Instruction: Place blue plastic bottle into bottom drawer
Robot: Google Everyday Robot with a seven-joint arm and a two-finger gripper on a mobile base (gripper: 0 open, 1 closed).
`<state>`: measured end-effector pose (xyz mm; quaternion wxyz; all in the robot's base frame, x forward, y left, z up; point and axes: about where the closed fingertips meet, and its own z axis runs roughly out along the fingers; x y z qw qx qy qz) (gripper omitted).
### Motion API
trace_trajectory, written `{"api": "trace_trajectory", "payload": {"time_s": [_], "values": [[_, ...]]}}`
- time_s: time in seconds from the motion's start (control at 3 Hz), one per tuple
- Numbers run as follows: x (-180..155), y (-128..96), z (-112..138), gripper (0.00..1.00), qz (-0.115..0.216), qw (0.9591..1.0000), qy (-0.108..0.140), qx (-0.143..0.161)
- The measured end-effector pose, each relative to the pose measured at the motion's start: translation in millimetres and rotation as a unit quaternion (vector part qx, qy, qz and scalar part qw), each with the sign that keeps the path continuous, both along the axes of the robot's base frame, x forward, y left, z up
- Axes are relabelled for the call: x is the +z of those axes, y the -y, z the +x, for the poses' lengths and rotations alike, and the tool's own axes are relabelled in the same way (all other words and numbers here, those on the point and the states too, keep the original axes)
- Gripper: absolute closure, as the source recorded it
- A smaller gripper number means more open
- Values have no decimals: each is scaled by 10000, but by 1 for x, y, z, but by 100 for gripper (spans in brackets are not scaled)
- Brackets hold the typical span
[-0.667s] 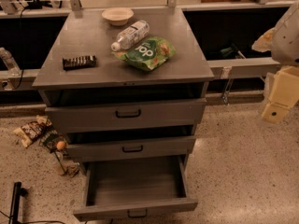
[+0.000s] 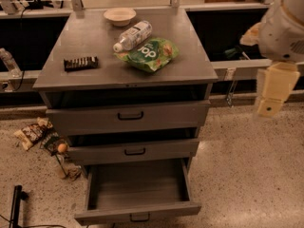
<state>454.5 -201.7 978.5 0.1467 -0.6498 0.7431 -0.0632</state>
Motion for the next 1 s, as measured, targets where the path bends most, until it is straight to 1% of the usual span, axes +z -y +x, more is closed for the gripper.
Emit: {"api": "trace_trajectory", "payload": {"time_s": [0.33,0.67,1.0], "values": [[0,-33,36,0,-524,9938,224,950],[5,-80,78,0,-1158,9704,538,2049],[6,-80,78,0,-1170,9699,552,2062]]}}
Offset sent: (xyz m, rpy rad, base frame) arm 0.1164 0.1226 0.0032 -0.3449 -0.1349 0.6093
